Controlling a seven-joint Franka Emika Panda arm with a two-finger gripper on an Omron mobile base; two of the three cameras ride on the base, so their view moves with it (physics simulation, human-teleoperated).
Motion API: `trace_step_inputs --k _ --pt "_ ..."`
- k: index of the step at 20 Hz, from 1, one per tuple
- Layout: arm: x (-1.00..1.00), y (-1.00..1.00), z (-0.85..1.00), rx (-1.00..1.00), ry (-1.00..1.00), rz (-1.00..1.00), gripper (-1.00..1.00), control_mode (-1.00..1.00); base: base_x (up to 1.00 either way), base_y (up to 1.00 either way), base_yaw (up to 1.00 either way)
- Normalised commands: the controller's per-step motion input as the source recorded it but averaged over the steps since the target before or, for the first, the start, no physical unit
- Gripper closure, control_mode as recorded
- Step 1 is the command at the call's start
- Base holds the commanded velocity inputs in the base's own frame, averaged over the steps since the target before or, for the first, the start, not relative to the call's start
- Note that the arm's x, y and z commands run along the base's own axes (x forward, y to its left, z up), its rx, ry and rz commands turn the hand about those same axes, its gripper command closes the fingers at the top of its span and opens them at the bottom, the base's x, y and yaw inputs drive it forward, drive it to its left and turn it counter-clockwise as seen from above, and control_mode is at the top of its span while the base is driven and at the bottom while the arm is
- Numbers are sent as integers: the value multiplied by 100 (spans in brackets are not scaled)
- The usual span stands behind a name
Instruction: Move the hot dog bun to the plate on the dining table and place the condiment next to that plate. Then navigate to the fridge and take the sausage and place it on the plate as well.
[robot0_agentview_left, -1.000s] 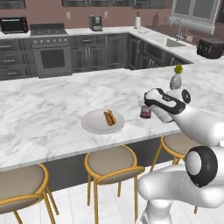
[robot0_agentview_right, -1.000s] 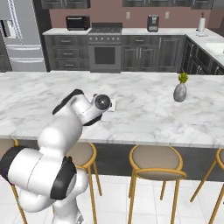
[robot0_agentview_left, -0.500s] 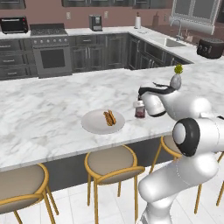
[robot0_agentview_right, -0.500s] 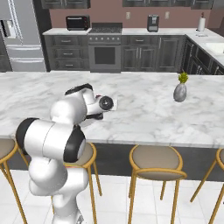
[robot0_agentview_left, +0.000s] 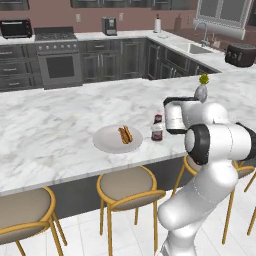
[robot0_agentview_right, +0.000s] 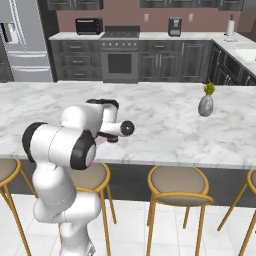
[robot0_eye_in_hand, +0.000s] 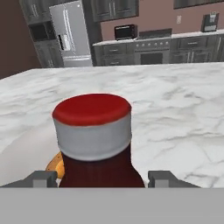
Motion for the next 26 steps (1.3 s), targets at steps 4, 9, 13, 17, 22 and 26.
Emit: trace_step_inputs --k 4,9,13,17,22,26 --pt "8 -3 -18 0 -14 17 100 -100 0 0 0" --pt "7 -1 -15 0 -21 18 100 -100 0 0 0" --pt "18 0 -16 -1 -23 18 100 -100 0 0 0" --pt "25 0 -21 -3 -17 15 100 -100 0 0 0" --pt "36 0 -28 -4 -8 11 100 -100 0 0 0" --pt "57 0 -27 -1 0 8 100 -100 0 0 0"
